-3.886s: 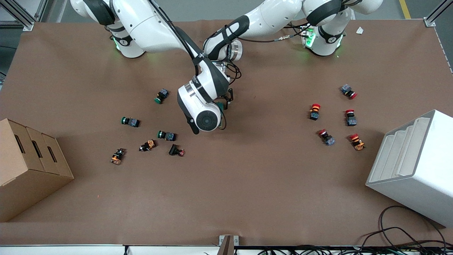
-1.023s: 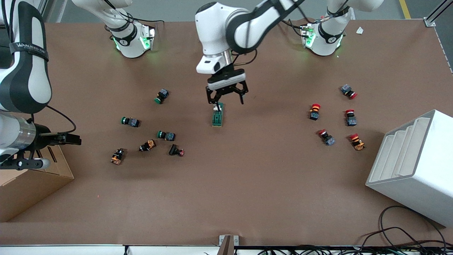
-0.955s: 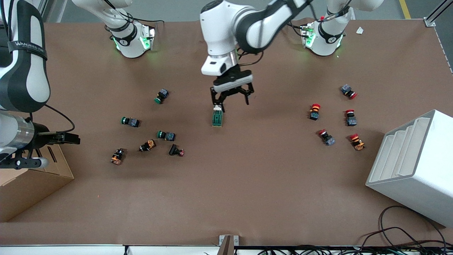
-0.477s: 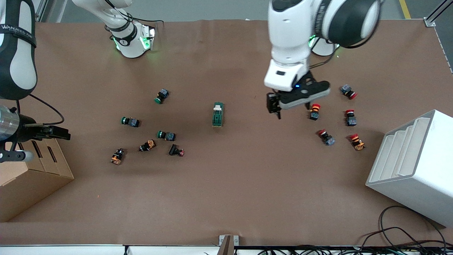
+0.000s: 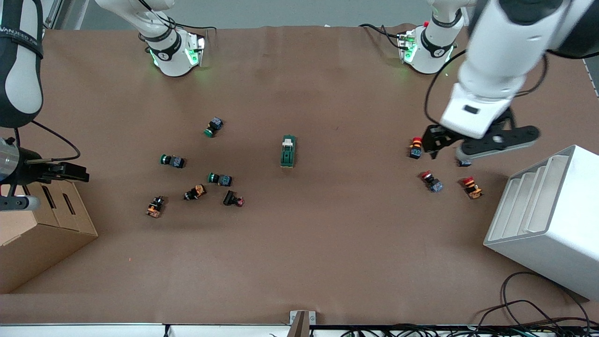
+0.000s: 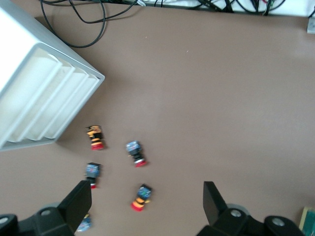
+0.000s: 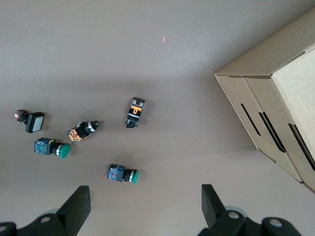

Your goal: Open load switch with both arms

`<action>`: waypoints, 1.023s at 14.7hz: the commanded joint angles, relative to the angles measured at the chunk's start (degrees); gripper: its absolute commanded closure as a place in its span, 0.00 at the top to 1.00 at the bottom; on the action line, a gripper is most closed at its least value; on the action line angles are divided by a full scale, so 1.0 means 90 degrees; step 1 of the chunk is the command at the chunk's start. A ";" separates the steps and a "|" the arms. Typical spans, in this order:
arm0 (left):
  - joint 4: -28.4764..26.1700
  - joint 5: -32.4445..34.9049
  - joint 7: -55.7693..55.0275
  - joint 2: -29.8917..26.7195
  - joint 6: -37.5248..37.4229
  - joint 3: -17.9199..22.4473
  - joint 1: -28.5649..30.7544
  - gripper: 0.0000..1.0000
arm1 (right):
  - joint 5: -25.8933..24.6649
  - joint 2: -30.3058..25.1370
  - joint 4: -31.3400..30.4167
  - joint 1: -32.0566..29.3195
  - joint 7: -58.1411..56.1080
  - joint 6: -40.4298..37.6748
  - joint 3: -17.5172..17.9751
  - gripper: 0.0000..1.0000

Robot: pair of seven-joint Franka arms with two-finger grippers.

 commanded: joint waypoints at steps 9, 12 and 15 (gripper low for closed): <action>-0.0722 -0.1455 0.1920 -0.1057 -0.0638 0.2136 -0.0730 1.00 | 0.0003 -0.2026 -0.1906 -0.0236 -0.0132 -0.0271 0.0100 1.00; -0.1025 -0.1495 0.2241 -0.1233 -0.0619 0.2273 -0.0730 1.00 | -0.0065 -0.2672 -0.2564 -0.0226 -0.0142 -0.0055 0.0120 1.00; -0.1124 -0.1524 0.2768 -0.1360 -0.0628 0.2321 -0.0682 1.00 | -0.0085 -0.2888 -0.2545 -0.0236 -0.0151 -0.0201 0.0120 1.00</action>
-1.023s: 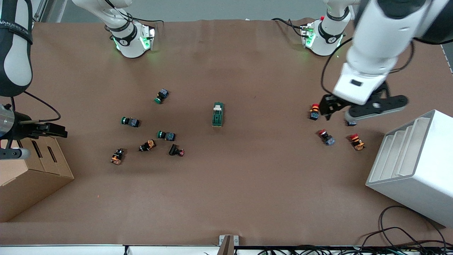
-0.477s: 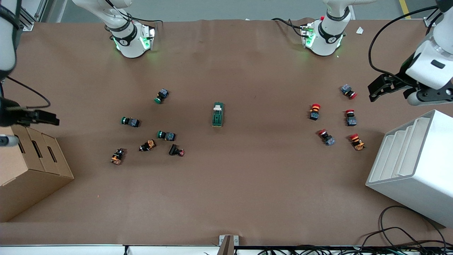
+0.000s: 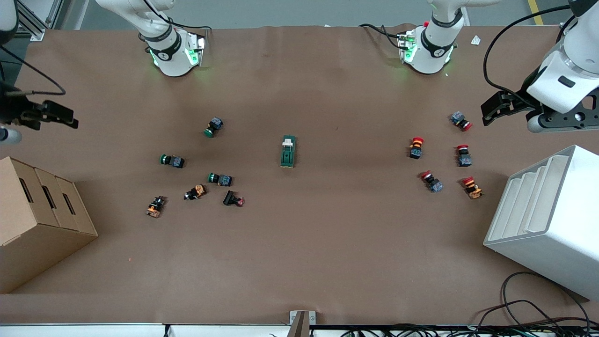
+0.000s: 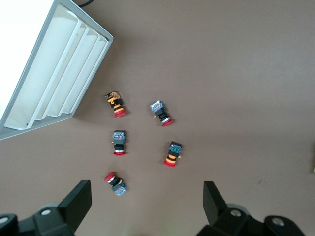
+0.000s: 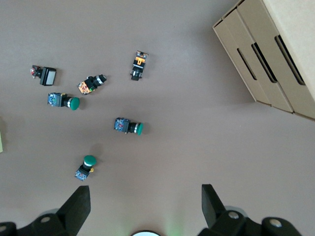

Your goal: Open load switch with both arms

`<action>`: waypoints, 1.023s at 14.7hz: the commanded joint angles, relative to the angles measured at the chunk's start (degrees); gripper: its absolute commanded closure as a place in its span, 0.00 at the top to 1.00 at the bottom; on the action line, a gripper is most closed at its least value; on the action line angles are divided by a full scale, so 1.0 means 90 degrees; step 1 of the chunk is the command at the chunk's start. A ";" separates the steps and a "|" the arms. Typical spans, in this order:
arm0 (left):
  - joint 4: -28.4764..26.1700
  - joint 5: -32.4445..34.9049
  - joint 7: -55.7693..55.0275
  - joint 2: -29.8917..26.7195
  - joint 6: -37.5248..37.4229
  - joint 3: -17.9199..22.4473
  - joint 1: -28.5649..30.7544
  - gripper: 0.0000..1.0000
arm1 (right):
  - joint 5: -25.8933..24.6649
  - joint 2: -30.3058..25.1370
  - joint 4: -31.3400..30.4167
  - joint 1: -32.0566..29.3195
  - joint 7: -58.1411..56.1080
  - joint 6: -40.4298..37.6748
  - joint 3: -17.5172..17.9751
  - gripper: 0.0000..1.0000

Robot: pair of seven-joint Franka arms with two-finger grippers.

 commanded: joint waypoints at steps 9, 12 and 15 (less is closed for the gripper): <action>-0.0035 -0.0390 0.0593 -0.0367 -0.0220 0.0373 0.0035 1.00 | -0.0129 -0.0298 -0.0118 -0.0089 0.0086 0.0087 0.0084 1.00; 0.0073 -0.0341 0.0787 -0.0290 -0.0220 0.0354 0.0025 1.00 | -0.0129 -0.0298 -0.0118 -0.0079 0.0087 0.0078 0.0074 1.00; 0.0171 -0.0341 0.1032 -0.0260 -0.0220 0.0354 0.0045 1.00 | -0.0129 -0.0308 -0.0118 -0.0030 0.0067 0.0058 0.0094 1.00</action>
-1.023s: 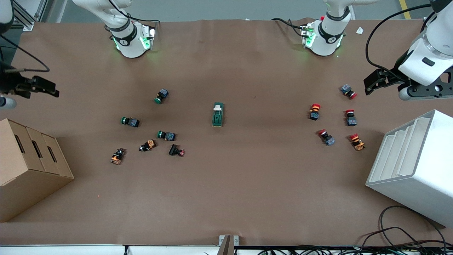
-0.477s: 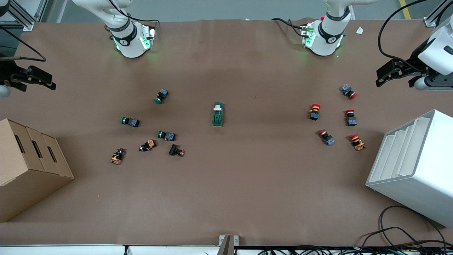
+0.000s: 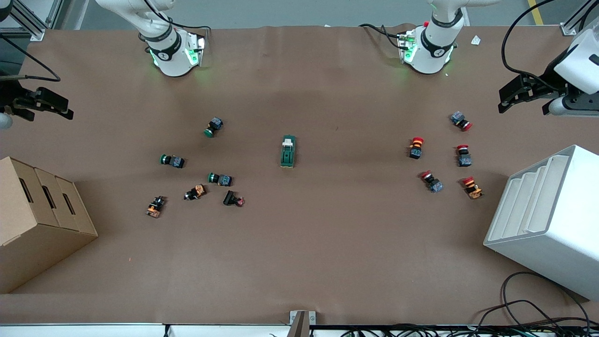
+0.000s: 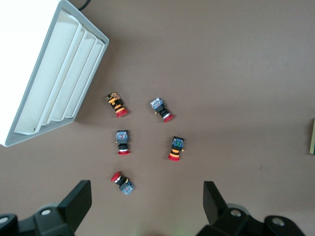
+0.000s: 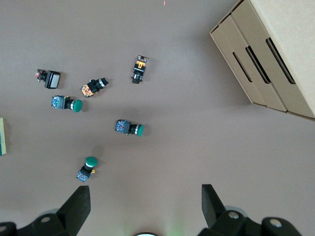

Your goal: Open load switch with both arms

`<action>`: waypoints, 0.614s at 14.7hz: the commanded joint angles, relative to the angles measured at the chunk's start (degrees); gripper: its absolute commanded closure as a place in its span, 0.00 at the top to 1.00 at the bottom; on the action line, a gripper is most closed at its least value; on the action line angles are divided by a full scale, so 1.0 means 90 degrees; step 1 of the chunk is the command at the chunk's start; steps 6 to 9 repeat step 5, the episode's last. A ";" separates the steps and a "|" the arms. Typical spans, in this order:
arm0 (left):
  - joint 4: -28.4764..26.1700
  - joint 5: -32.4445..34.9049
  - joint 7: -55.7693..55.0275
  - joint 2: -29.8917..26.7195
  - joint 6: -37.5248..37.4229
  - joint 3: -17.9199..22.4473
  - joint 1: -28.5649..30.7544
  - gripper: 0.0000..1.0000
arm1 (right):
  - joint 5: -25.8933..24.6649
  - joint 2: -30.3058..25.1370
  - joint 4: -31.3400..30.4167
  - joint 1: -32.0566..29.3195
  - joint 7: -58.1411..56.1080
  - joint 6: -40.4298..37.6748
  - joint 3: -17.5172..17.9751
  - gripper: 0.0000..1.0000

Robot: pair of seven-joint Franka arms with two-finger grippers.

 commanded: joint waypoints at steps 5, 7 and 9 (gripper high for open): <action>0.0173 -0.0026 0.0065 0.0029 -0.0011 -0.0014 -0.0048 1.00 | -0.0119 -0.0120 -0.0056 -0.0011 0.0056 0.0030 0.0106 1.00; 0.0173 -0.0026 0.0065 0.0029 -0.0011 -0.0014 -0.0048 1.00 | -0.0119 -0.0120 -0.0056 -0.0011 0.0056 0.0030 0.0106 1.00; 0.0173 -0.0026 0.0065 0.0029 -0.0011 -0.0014 -0.0048 1.00 | -0.0119 -0.0120 -0.0056 -0.0011 0.0056 0.0030 0.0106 1.00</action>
